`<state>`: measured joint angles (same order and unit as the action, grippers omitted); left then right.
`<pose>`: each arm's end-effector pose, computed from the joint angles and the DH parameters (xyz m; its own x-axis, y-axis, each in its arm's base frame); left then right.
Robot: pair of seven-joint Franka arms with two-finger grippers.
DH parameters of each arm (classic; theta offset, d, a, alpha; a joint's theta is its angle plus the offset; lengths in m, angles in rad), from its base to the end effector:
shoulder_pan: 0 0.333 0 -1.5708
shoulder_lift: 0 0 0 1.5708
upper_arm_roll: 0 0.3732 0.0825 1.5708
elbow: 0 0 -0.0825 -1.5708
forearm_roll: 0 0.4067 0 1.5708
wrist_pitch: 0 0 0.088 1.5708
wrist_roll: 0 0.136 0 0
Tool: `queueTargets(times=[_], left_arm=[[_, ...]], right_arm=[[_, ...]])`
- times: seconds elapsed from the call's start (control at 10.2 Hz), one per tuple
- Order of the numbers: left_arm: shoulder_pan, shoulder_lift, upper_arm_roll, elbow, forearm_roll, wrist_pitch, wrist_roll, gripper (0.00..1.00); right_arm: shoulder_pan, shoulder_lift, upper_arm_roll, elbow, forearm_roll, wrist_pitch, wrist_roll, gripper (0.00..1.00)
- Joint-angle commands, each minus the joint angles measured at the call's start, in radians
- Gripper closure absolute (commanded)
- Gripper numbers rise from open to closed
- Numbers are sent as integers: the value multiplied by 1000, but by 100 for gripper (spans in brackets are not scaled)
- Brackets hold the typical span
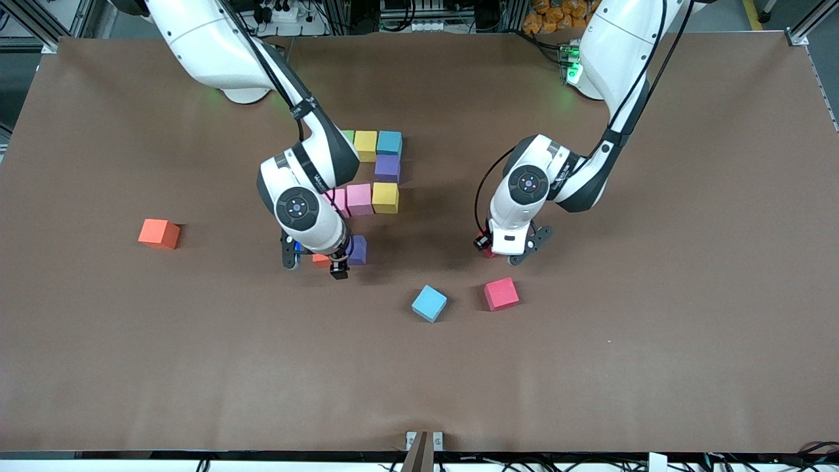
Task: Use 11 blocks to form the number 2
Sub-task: 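Release the purple cube and withdraw the right gripper while the left gripper carries pink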
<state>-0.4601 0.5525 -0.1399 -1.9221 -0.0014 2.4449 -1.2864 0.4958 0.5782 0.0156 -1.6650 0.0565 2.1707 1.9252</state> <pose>0.5529 -0.3732 0.2036 0.7578 0.6478 -0.0782 0.6496 -0.7603 -0.0035 0.6273 0.3546 0.2698 0.1198 -0.9925 -0.0240 -0.9888 -0.1215 0.0871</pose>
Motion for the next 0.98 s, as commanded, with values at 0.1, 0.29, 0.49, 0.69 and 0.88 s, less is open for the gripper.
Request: queueTargets(times=[0.1,0.29,0.49,0.69,0.88], left_arm=[[14,7,-4,134,0,-178,-8,100],[2,20,-4,208,-87,-230,-17,100],[-9,52,-4,265,-127,-230,-77,100],[-61,125,-4,362,-143,-230,-187,100],[-84,149,-4,396,-143,-228,-284,100]], right_arm=[[-104,-64,14,2,-21,-60,-289,0],[-208,-116,14,-1,-20,-164,-594,0],[-285,-170,15,-19,-14,-248,-847,0],[-339,-230,12,-70,-14,-264,-1080,0],[-391,-270,1,-75,-14,-327,-1335,0]])
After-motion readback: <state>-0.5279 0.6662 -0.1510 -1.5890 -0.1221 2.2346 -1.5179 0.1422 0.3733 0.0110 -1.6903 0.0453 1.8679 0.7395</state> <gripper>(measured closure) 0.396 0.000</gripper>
